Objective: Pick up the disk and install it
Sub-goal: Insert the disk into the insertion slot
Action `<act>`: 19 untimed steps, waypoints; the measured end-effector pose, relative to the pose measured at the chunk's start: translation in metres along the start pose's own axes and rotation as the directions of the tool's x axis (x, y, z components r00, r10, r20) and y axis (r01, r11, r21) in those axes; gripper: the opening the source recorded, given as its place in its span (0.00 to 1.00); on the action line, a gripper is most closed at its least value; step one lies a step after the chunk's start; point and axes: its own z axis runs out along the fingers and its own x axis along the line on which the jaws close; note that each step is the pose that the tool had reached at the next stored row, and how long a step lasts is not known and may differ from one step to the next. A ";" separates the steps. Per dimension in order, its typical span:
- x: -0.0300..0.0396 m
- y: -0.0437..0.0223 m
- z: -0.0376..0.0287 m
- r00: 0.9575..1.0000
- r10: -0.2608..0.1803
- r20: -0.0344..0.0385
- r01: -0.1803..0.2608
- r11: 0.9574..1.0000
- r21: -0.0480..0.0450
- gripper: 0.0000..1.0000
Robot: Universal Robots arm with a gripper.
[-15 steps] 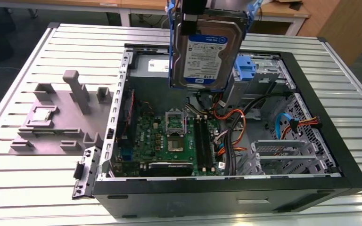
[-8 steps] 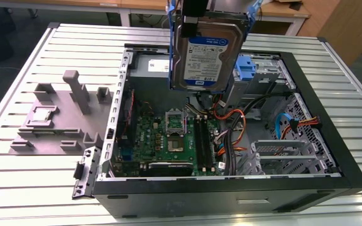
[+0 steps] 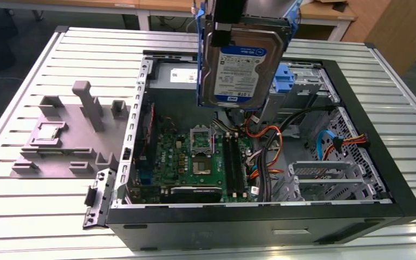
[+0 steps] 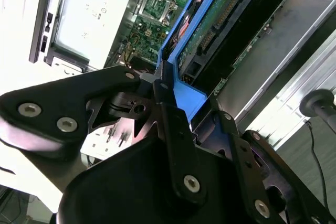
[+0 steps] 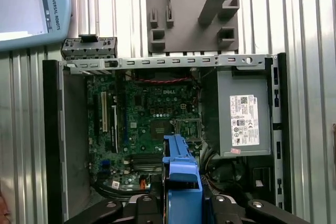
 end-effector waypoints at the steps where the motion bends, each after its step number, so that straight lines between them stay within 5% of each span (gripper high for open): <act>1: 0.0000 -0.0017 0.0000 1.000 0.000 0.000 0.000 1.000 0.000 0.36; 9: -0.0002 -0.0177 -0.0003 1.000 0.000 0.000 0.000 1.000 0.000 0.36; 19: 0.0112 -0.0210 -0.0003 1.000 0.000 0.000 0.000 1.000 0.000 0.36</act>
